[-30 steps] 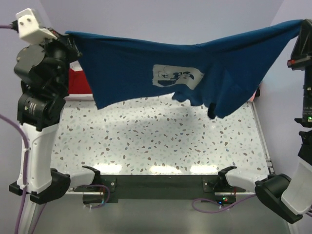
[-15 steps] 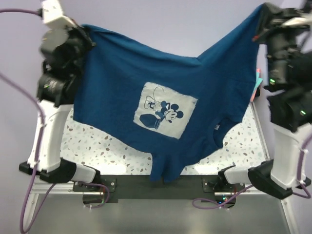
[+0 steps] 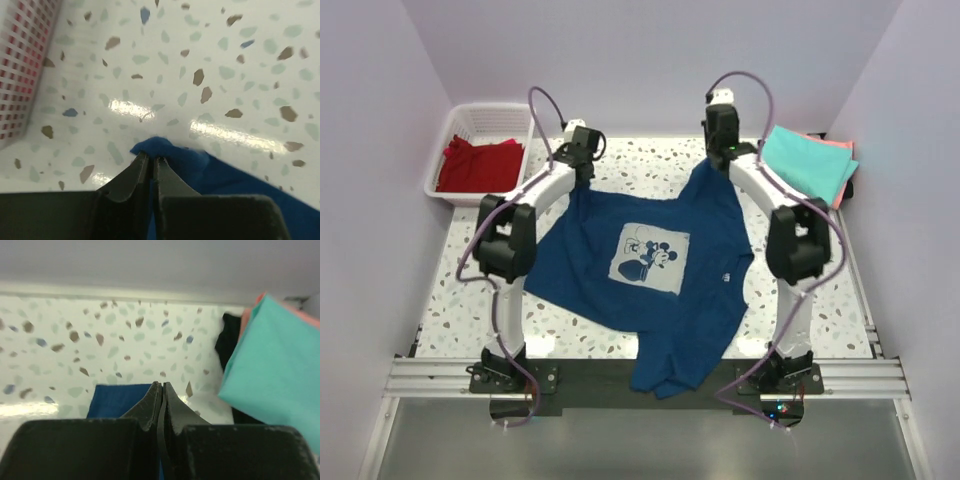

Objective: Fold and stack the t-shirts
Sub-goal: Flatten the tshirt out

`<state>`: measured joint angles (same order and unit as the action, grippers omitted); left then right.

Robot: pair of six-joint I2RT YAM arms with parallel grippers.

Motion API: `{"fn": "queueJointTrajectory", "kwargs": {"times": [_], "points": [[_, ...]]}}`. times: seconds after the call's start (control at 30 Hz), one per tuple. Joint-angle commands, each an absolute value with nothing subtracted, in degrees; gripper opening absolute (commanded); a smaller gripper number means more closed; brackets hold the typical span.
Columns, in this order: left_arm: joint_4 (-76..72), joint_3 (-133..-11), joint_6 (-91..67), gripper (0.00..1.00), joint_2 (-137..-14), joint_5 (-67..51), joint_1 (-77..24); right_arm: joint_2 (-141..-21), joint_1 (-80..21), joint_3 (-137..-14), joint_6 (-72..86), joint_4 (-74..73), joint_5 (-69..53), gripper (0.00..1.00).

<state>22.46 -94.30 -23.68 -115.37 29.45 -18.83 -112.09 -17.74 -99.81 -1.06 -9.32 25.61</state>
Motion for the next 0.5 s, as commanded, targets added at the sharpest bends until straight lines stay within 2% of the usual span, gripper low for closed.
{"fn": "queueJointTrajectory", "kwargs": {"times": [0.0,0.07,0.17,0.2,0.23,0.27,0.33,0.37,0.4,0.47], "points": [[17.8,-110.0,-26.6,0.0,-128.3,33.7,-16.3,-125.0,-15.6,-114.3,3.5,-2.0,26.3,0.0],[18.3,-118.5,-26.7,0.0,-133.0,33.6,-15.2,-134.2,-14.9,-125.1,4.0,-4.4,26.3,0.0],[17.5,-126.9,-26.9,0.0,-139.4,30.2,-13.5,-140.5,-14.4,-135.9,4.1,-6.3,26.7,0.0],[16.8,-127.5,-26.9,0.02,-140.8,29.5,-13.1,-142.9,-14.2,-137.4,4.5,-6.2,26.7,0.12],[16.1,-128.1,-26.8,0.11,-141.2,28.8,-12.7,-143.4,-13.7,-139.0,5.1,-6.6,26.3,0.25],[14.7,-128.1,-26.6,0.21,-141.2,28.7,-12.1,-143.7,-13.5,-139.0,5.7,-6.5,26.6,0.3],[13.2,-126.7,-27.0,0.29,-140.0,29.7,-11.7,-142.4,-13.0,-137.5,7.5,-6.2,26.7,0.32],[10.5,-124.2,-26.5,0.34,-139.3,29.0,-10.9,-141.5,-12.8,-136.4,8.7,-6.0,26.3,0.36],[9.5,-122.9,-26.8,0.46,-137.7,29.3,-10.7,-139.0,-12.7,-134.9,9.1,-5.2,26.5,0.52],[6.8,-119.5,-26.4,0.57,-136.1,29.1,-10.1,-136.5,-12.6,-129.7,8.9,-2.2,27.3,0.63]]}}
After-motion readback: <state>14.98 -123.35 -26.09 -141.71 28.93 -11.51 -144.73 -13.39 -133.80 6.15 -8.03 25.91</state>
